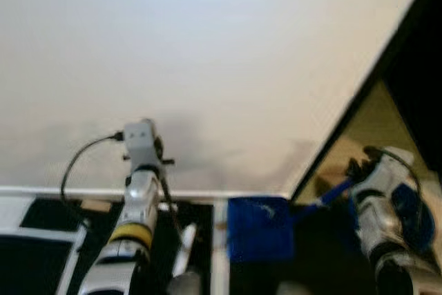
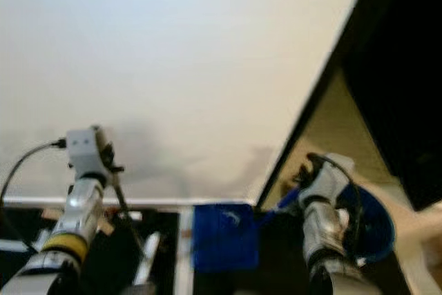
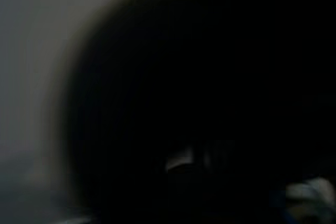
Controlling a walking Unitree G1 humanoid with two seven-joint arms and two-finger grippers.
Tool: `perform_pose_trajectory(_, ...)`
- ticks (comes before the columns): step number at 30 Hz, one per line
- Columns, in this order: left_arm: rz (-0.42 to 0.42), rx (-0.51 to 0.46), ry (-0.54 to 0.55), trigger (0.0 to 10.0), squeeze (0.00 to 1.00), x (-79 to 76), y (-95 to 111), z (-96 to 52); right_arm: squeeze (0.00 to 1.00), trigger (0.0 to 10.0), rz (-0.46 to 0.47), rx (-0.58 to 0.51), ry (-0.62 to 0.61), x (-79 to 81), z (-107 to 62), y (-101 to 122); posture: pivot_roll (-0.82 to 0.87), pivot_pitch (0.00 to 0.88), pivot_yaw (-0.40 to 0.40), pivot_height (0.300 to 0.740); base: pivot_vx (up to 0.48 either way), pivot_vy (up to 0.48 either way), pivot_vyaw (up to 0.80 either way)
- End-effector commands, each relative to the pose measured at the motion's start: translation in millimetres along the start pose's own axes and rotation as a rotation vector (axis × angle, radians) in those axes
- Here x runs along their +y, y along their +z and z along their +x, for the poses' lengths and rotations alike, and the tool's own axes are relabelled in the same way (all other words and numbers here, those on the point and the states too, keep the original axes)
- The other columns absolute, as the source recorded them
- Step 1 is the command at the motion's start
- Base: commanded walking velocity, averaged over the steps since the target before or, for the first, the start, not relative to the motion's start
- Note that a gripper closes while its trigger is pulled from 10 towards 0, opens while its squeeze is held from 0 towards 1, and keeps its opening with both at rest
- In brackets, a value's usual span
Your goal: Sweep floor
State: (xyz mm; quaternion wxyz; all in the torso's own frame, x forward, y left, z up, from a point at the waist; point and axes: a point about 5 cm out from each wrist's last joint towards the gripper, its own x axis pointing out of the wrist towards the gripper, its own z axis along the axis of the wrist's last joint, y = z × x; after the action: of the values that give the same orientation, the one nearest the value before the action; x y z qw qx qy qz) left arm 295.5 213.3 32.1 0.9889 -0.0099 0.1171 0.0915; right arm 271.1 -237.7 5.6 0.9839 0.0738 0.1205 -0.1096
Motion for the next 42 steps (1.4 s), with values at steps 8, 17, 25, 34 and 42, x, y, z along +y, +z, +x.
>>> perform_pose_trajectory(8,0.007,0.003,0.011,10.0,0.00,5.3,-4.0,-3.7,0.00,10.0,0.018,-0.034,-0.006,-0.6,1.9,5.8,0.08,0.000,-0.024,0.740,0.000,0.000,0.00)
perform_pose_trajectory(17,0.035,0.008,-0.006,10.0,0.00,6.0,-3.9,-4.3,0.00,10.0,0.014,-0.032,0.004,1.7,2.1,5.3,0.09,0.000,-0.023,0.740,0.000,0.000,0.00)
perform_pose_trajectory(25,0.057,0.010,-0.017,10.0,0.00,4.0,-5.2,-5.5,0.00,10.0,-0.081,-0.028,0.068,10.4,1.6,4.0,0.08,0.000,-0.018,0.740,0.000,-0.434,0.00)
perform_pose_trajectory(34,0.055,0.008,-0.016,10.0,0.00,3.4,-4.6,-5.3,0.00,10.0,-0.054,-0.012,0.081,11.6,0.9,1.3,0.08,0.000,-0.013,0.740,0.000,-0.466,0.67)
perform_pose_trajectory(42,0.020,0.028,0.022,10.0,0.00,10.0,-7.5,-5.9,0.00,10.0,-0.026,0.004,0.082,11.9,-0.6,-2.5,0.08,0.000,-0.014,0.740,0.000,0.000,0.00)
